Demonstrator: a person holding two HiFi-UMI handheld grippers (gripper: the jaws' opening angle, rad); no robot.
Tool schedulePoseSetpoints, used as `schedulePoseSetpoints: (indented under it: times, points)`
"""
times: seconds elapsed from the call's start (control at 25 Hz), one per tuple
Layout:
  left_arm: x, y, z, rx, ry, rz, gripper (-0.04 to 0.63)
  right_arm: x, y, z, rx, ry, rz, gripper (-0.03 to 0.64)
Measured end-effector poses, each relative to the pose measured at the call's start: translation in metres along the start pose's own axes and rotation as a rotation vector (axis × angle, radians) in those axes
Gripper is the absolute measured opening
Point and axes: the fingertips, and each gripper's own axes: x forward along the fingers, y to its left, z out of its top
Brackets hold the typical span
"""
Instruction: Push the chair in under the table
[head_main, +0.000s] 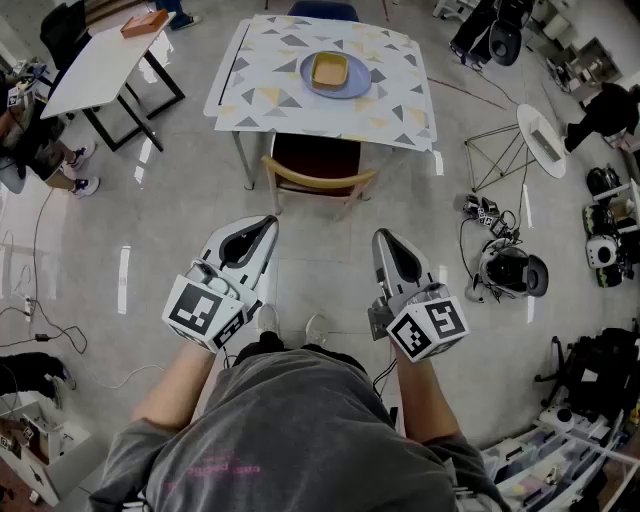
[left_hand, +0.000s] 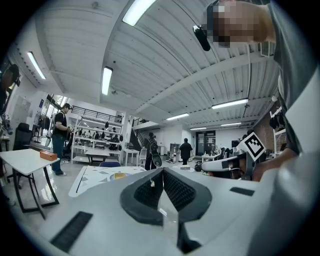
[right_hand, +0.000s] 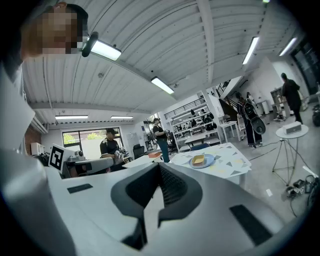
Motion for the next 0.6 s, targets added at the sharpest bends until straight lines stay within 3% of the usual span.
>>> schedulePoseSetpoints:
  times: [0.6]
  points:
    - [0.0061,0.0006,0.002,0.0,-0.006,0.021,0.005,0.0027,-0.01,0.0029,0.005,-0.001,0.004,0.002]
